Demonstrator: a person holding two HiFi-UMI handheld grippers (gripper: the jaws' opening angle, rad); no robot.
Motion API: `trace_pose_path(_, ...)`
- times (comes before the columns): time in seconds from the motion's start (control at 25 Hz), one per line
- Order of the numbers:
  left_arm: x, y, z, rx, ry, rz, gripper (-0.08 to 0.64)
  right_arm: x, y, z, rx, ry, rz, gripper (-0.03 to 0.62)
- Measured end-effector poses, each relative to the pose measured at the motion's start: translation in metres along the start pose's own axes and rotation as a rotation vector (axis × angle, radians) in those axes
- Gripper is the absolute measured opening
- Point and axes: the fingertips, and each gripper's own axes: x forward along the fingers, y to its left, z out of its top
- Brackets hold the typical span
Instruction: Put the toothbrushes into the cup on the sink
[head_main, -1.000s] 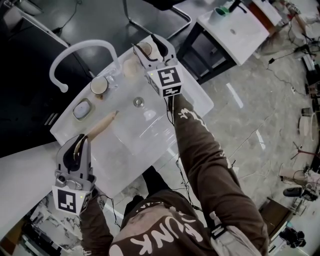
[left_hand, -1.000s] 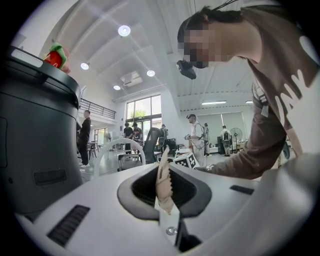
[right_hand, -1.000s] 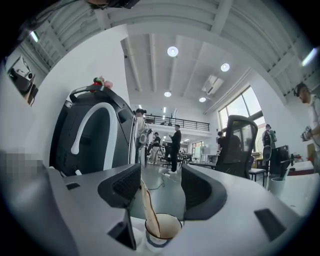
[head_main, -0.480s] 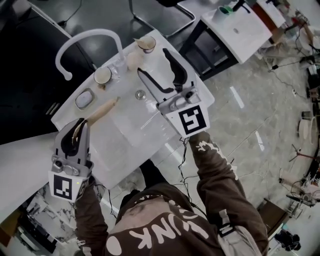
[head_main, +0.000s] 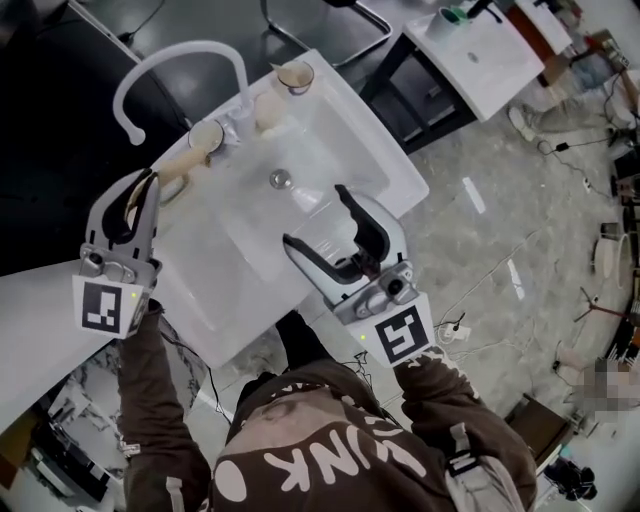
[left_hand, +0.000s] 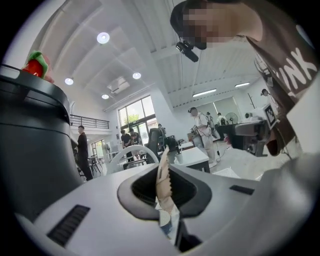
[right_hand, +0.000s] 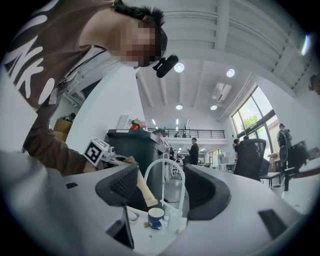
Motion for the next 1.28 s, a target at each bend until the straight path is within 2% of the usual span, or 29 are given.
trace_pose_path(0.32,0.054,0.023,-0.057,0.018,0.066,-0.022,0.026,-0.021,0.0,-0.005,0.018,0.051,-0.031,0.305)
trace_pose_path(0.48,0.07,0.023,-0.079,-0.001,0.066,-0.022,0.026,-0.025,-0.006,-0.006,0.0,0.063,-0.047,0.307)
trace_pose_path(0.64,0.081,0.025,-0.1,-0.046,0.088,0.011,0.026,-0.026,-0.009,-0.008,-0.005,0.074,-0.05,0.307)
trace_pose_path(0.84,0.085,0.026,-0.123,-0.049,0.078,0.012,0.026,-0.026,-0.01,-0.013,-0.012,0.086,-0.053,0.308)
trace_pose_path(1.08,0.09,0.023,-0.136,-0.058,0.084,0.011,0.026,-0.027,-0.012,-0.017,-0.011,0.1,-0.062,0.309)
trace_pose_path(1.28,0.09,0.023,-0.126,-0.053,0.053,0.007,0.051,-0.028,-0.014,-0.017,-0.008,0.099,-0.069,0.31)
